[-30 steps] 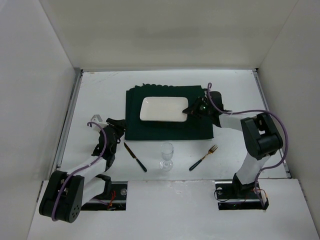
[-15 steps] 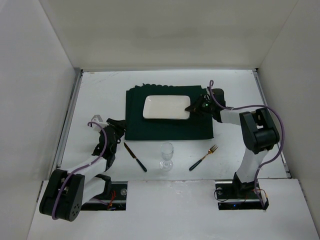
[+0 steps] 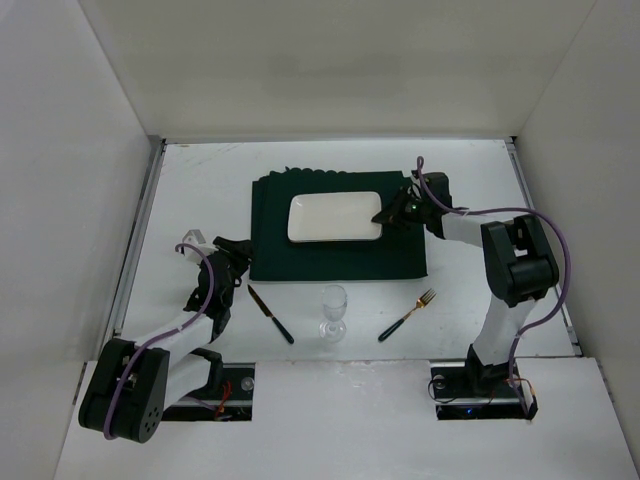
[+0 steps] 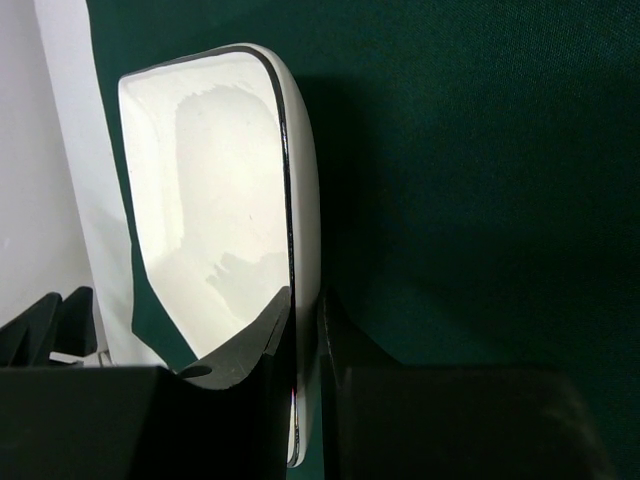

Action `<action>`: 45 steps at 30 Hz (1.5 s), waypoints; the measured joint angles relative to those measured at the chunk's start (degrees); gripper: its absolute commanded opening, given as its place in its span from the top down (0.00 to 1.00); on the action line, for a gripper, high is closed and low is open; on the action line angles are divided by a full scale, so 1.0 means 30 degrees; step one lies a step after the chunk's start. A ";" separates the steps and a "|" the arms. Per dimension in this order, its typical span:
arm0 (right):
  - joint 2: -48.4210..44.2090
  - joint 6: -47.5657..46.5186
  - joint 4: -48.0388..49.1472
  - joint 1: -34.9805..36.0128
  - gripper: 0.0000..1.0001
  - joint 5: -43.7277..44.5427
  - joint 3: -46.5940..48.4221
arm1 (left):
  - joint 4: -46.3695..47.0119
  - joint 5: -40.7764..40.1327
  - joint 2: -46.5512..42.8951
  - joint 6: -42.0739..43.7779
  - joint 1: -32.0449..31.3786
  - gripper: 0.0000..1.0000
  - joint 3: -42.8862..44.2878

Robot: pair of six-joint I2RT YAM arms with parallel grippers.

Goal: Set the dinner table for one person

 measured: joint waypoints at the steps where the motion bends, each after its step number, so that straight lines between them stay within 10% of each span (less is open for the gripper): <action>1: 0.0000 -0.0051 -0.0073 0.0000 0.91 -0.0066 0.0000 | 0.0000 0.0000 0.0000 0.0000 -0.0007 0.58 0.0000; 21: -0.0561 0.0495 0.0896 0.0000 0.92 -0.1086 -0.1537 | 0.0000 -0.0029 0.0000 0.0000 -0.0138 0.58 0.0000; 30: -0.0452 0.0831 0.1129 -0.0036 0.63 -0.0969 -0.1639 | 0.0000 -0.0036 0.0000 0.0000 -0.0182 0.58 0.0000; 45: -0.1435 -0.0816 -0.1253 -0.0124 0.47 0.2892 -0.1537 | 0.0000 -0.0044 0.0000 -0.0007 -0.0262 0.58 0.0000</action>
